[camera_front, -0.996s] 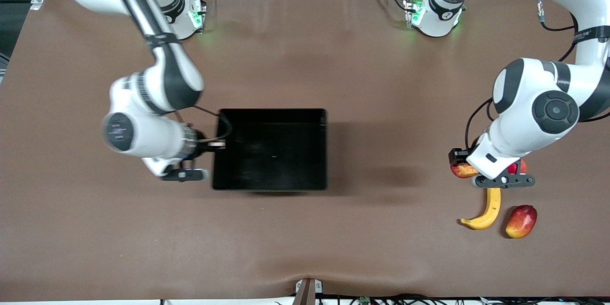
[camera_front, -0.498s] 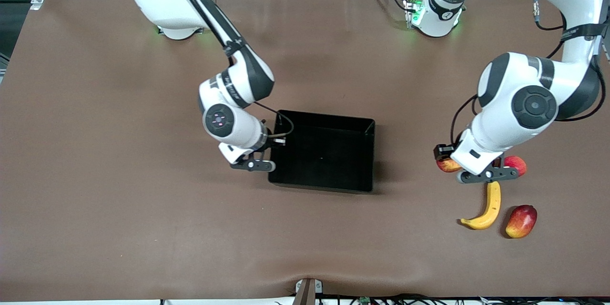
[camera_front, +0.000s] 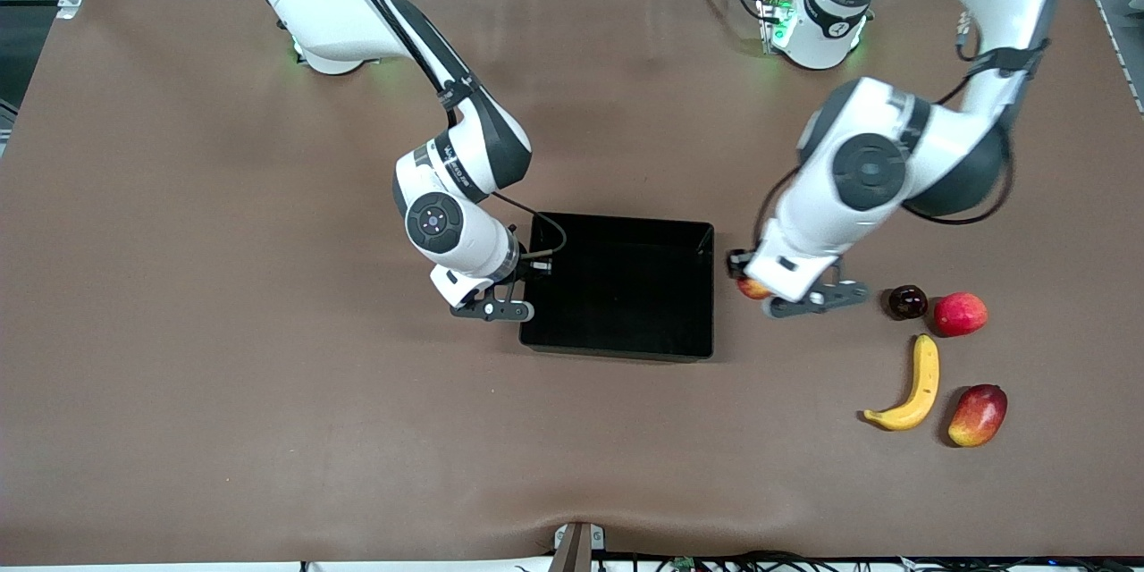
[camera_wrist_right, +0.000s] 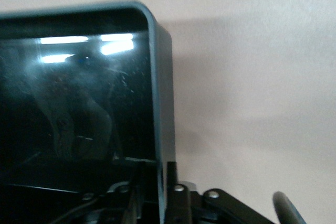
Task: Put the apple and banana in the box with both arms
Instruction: 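Slide the black box toward the table middle with the right gripper, then lower the apple into the box with the left gripper while the right gripper withdraws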
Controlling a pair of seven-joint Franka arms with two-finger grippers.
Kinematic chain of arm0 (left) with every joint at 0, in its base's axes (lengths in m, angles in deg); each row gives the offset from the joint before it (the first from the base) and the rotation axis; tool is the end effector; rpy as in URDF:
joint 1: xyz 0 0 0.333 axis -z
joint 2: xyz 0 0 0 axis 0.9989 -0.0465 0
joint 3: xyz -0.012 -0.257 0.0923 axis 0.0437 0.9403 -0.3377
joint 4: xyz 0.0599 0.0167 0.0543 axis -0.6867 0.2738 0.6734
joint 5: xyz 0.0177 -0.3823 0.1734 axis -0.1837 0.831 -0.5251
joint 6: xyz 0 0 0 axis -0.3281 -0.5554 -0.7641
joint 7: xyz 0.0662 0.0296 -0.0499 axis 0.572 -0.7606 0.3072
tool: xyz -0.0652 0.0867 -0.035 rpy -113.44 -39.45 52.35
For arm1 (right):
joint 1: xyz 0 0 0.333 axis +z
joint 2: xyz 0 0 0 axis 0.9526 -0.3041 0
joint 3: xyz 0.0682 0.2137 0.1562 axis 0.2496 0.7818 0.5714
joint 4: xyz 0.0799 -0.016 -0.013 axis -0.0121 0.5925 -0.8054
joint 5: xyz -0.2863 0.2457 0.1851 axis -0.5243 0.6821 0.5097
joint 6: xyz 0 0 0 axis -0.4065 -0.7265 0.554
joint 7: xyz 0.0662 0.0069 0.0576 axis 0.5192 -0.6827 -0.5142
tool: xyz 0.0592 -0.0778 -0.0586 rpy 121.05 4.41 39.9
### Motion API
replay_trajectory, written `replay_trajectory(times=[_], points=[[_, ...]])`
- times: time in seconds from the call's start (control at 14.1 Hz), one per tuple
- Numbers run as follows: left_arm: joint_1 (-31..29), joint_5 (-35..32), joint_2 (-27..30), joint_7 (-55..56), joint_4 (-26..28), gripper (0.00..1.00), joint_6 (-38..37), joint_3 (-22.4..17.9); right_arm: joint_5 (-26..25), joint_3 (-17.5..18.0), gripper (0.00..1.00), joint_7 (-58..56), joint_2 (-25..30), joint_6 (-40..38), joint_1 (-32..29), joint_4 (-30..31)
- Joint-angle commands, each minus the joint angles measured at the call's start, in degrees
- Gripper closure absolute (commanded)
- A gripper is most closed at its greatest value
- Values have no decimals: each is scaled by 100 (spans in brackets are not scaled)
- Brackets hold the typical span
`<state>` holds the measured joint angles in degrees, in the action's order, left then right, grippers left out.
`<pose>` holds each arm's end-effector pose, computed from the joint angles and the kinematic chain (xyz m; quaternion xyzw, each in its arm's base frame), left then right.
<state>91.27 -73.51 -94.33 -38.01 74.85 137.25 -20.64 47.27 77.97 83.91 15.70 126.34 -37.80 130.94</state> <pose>0.6011 -0.2919 0.3356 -0.9962 -0.0812 0.0296 0.0093 0.5897 0.4074 0.2176 -0.9912 0.0488 0.0511 0.1119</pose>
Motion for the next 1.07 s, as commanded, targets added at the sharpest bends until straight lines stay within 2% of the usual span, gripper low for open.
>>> replay_trajectory(times=[0.0, 0.21, 0.36, 0.71, 0.85, 1.0], points=[[484, -147, -466, 417, -407, 100, 24, -35, 52, -61, 0, 35, 60, -366, -135, -495], [678, -138, -827, 541, -504, 100, 349, -35, -53, -87, 0, -9, 104, -974, -461, -1040], [810, -155, -1081, 541, -504, 100, 613, -43, -395, -149, 0, -53, 148, -1141, -636, -1243], [969, -516, -1618, 567, -478, 100, 851, -52, -467, -342, 0, -123, 622, -2256, -1268, -1481], [1039, -516, -1724, 559, -461, 100, 851, -52, -537, -342, 0, -255, 1043, -2626, -1533, -1455], [1057, -507, -1759, 576, -452, 93, 851, -52, -791, -368, 0, -273, 1368, -3222, -1770, -1419]])
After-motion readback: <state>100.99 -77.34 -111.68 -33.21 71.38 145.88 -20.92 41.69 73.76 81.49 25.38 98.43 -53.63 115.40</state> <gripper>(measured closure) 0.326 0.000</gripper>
